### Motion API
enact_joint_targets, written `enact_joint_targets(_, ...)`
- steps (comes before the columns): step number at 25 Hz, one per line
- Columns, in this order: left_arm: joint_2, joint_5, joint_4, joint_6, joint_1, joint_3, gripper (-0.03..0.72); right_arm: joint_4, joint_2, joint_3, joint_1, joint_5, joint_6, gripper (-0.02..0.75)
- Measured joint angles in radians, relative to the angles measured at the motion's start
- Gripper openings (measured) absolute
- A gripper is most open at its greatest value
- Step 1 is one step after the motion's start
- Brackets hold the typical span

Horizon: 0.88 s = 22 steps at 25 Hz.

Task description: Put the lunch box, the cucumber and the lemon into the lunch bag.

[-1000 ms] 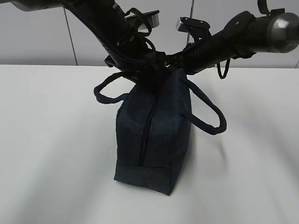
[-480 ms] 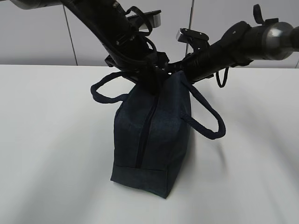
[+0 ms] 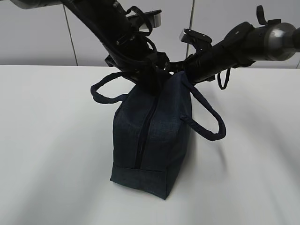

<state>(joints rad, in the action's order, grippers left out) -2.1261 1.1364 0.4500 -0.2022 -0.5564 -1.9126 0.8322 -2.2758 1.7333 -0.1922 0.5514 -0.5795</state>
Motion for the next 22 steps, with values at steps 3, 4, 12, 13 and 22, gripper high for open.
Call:
enact_joint_targets(3,0.0,0.0,0.0,0.0,0.0,0.0,-0.01,0.004,0.0,0.0,0.001,0.0,0.002,0.0)
enact_joint_targets(4,0.0,0.0,0.0,0.0,0.0,0.0,-0.01,0.005,0.0,0.0,0.001,0.0,0.002,0.0)
enact_joint_targets(12,0.0,0.0,0.0,0.0,0.0,0.0,-0.01,0.009,-0.002,0.0,0.004,0.0,0.002,0.0)
enact_joint_targets(13,0.0,0.0,0.0,0.0,0.0,0.0,-0.01,0.009,-0.002,0.0,0.004,0.0,0.002,0.0)
enact_joint_targets(22,0.0,0.0,-0.002,0.0,0.0,0.0,-0.01,0.001,0.0,0.004,0.004,0.005,0.002,0.021)
